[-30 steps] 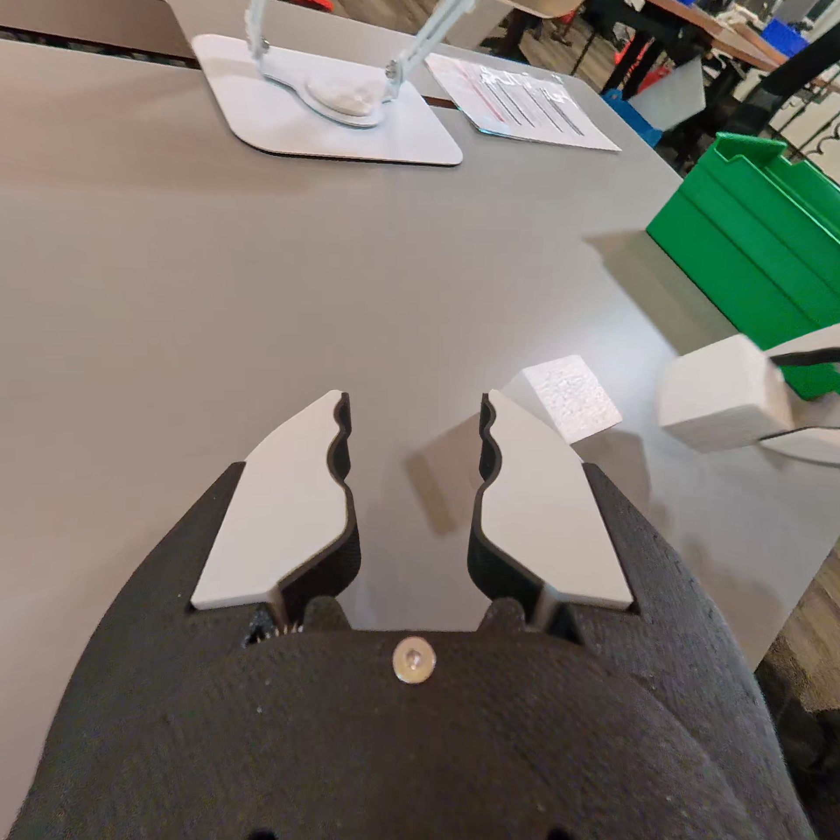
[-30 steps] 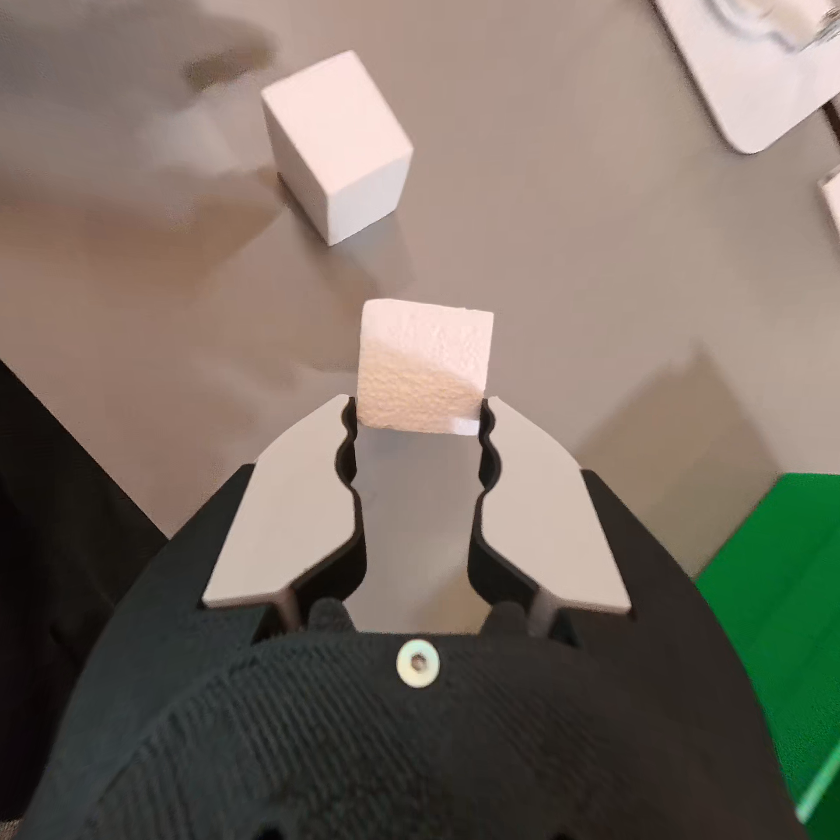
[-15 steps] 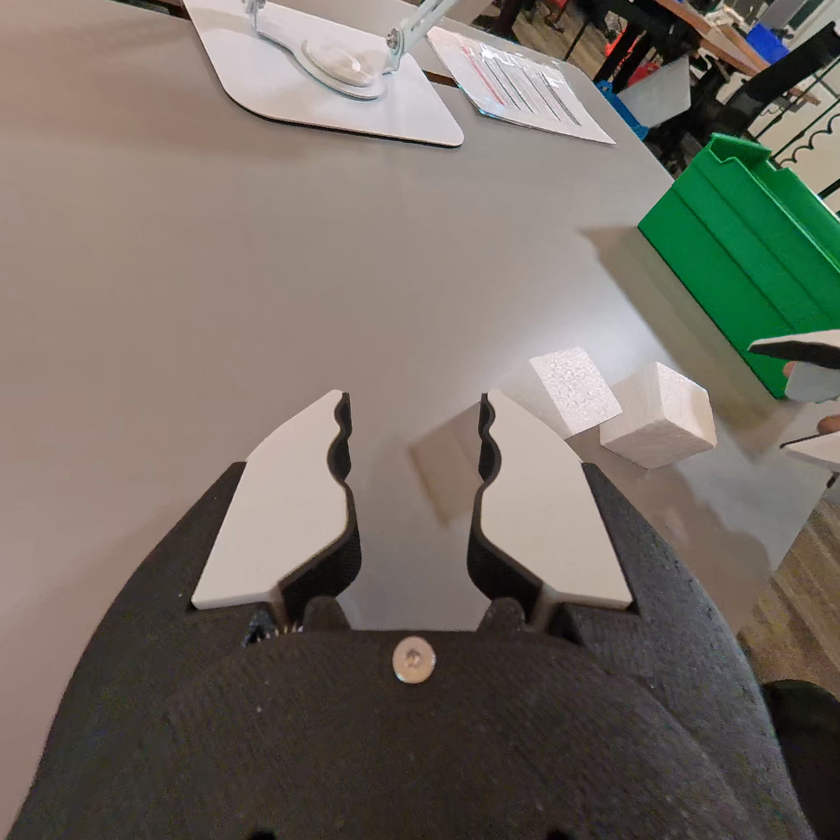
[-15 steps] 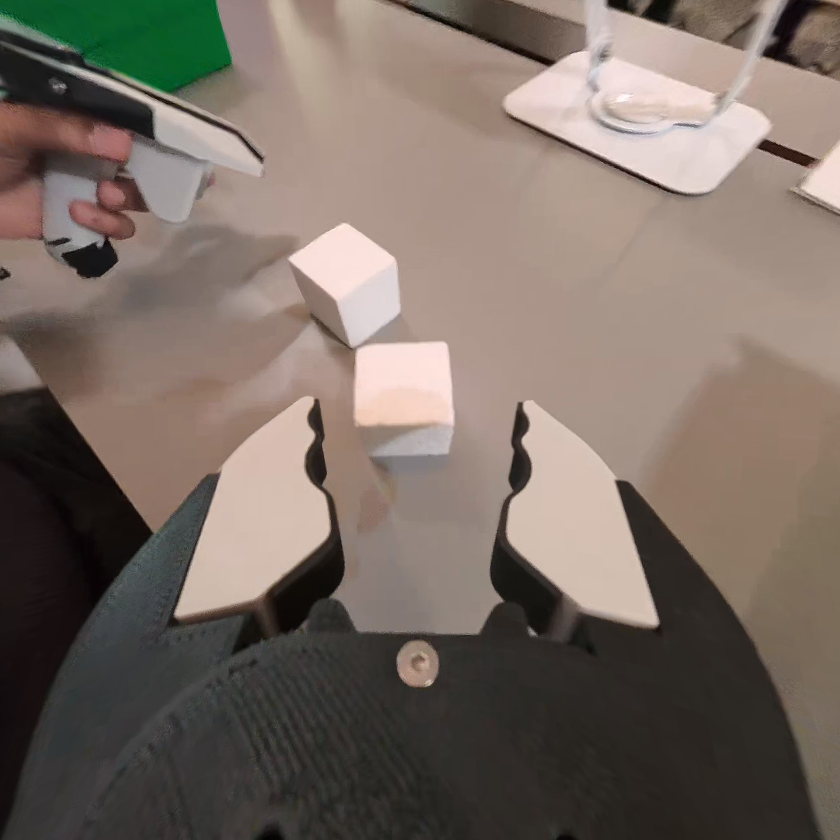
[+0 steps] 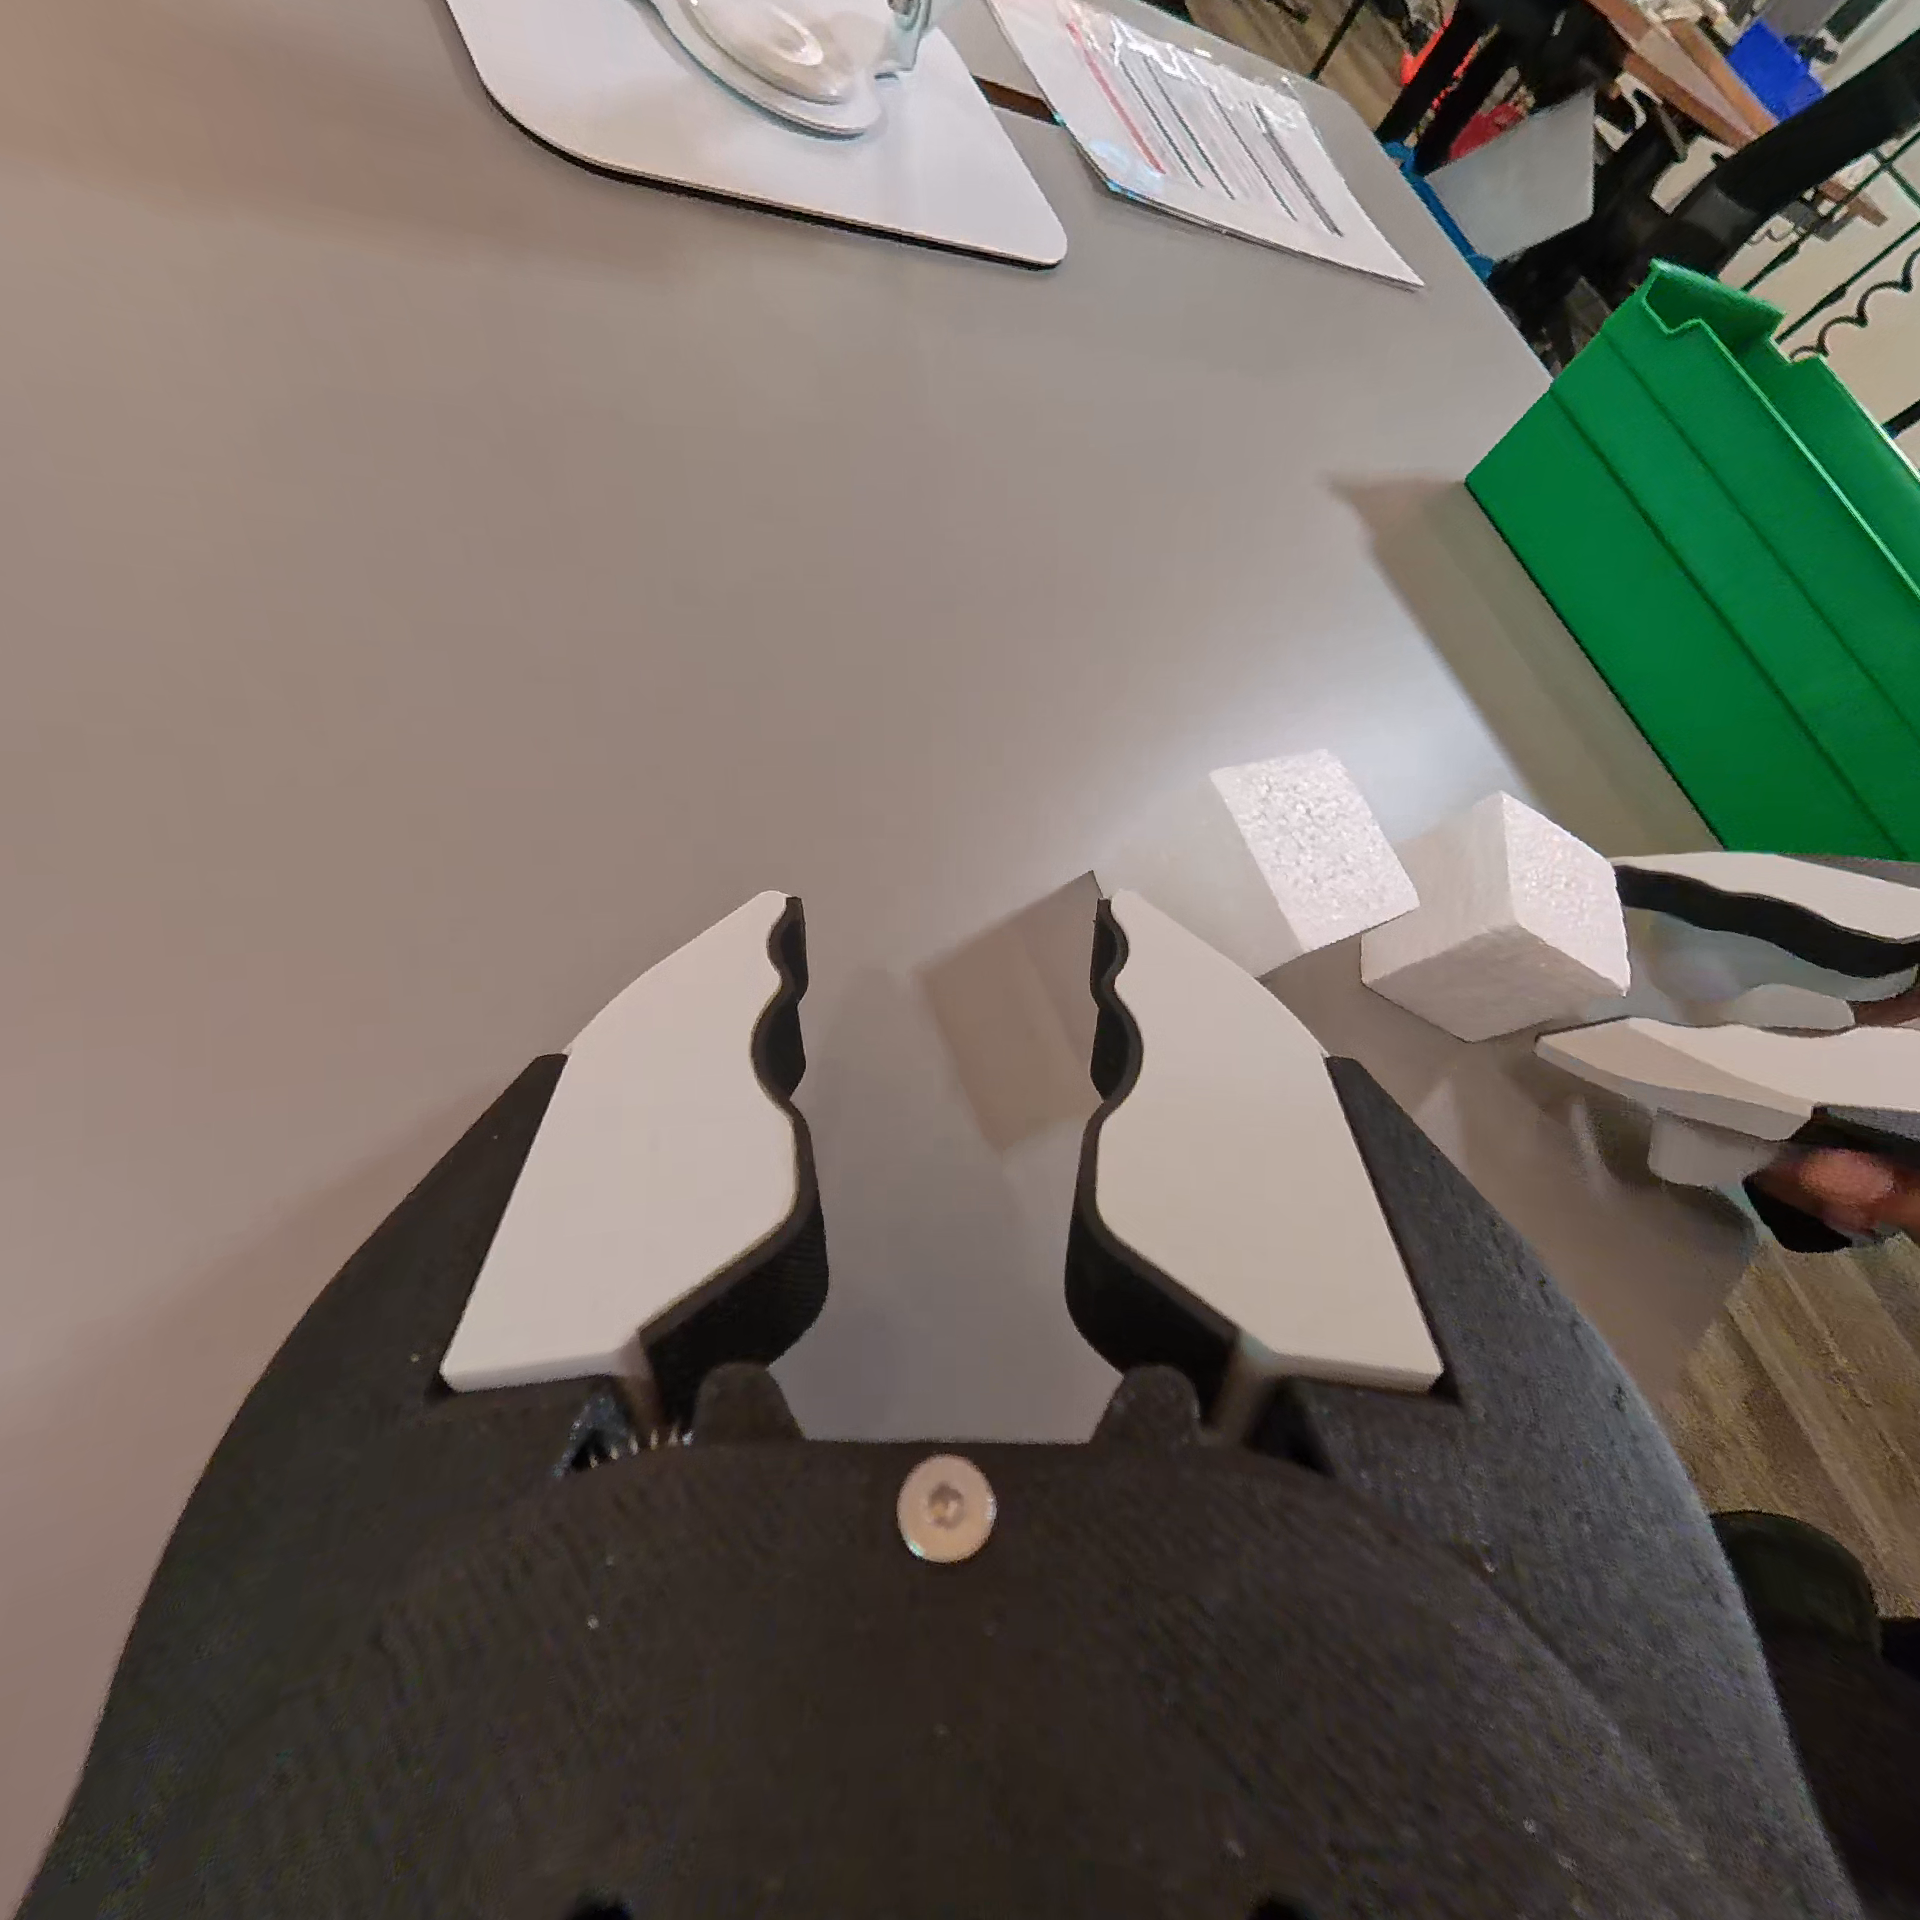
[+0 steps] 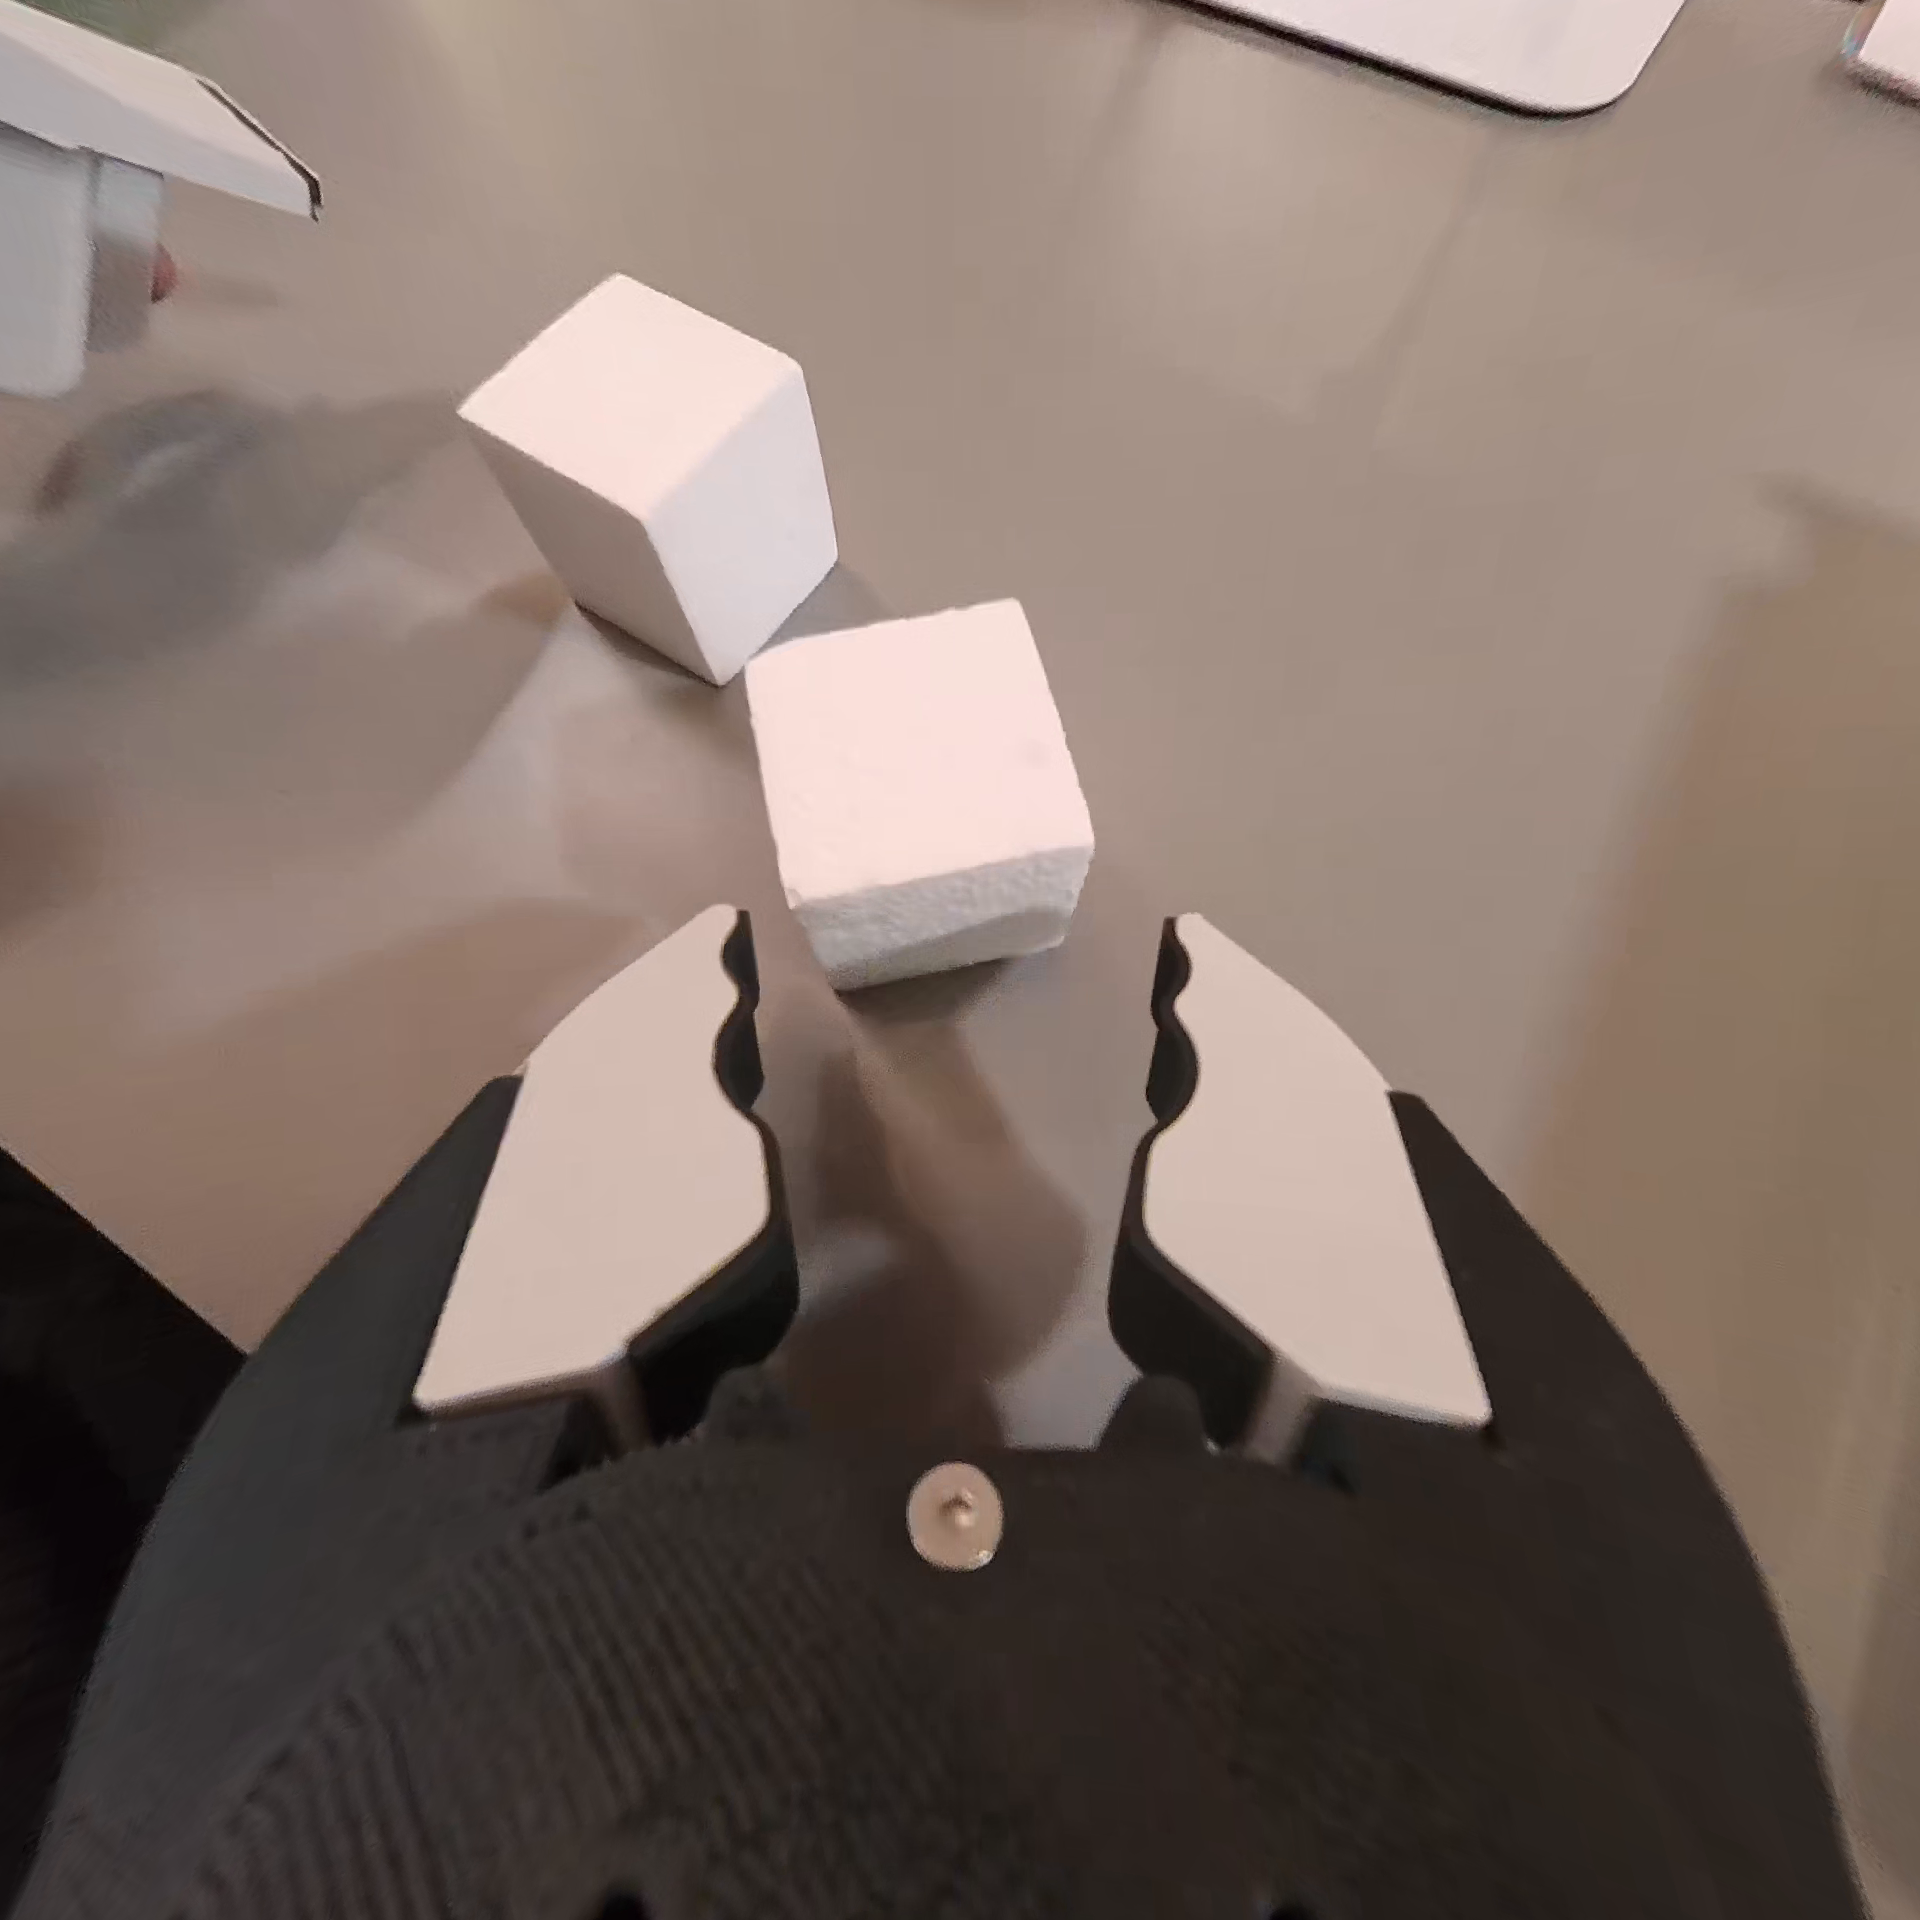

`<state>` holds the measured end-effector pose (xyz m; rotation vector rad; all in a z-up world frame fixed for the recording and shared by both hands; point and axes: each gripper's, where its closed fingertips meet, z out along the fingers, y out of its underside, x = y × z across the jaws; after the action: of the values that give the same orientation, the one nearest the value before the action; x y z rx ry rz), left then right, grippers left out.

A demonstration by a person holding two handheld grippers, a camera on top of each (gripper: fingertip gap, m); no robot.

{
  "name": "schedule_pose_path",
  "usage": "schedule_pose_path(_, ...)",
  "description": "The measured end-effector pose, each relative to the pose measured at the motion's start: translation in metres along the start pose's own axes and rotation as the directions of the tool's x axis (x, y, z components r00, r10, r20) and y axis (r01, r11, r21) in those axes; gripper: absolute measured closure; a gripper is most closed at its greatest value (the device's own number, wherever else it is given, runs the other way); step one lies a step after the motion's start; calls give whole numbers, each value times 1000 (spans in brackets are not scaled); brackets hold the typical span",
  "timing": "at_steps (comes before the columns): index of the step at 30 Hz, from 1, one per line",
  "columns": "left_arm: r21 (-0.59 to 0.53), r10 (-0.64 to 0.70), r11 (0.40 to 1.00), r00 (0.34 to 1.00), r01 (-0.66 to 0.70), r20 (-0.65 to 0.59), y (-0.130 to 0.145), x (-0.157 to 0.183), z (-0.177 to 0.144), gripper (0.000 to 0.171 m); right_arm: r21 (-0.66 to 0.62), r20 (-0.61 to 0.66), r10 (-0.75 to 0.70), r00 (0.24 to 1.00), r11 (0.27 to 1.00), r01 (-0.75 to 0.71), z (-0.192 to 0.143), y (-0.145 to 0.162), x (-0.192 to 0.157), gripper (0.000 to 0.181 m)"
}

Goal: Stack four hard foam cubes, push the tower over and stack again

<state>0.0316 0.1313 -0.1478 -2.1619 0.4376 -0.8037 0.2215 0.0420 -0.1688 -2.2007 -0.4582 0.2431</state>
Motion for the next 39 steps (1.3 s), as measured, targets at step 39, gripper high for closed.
schedule_pose_path(39, -16, -31, 999, 999, 31, -9, 3, -2, -2, 120, -1, 225, -155, 962, 987, 159, -20, 10, 0, 105)
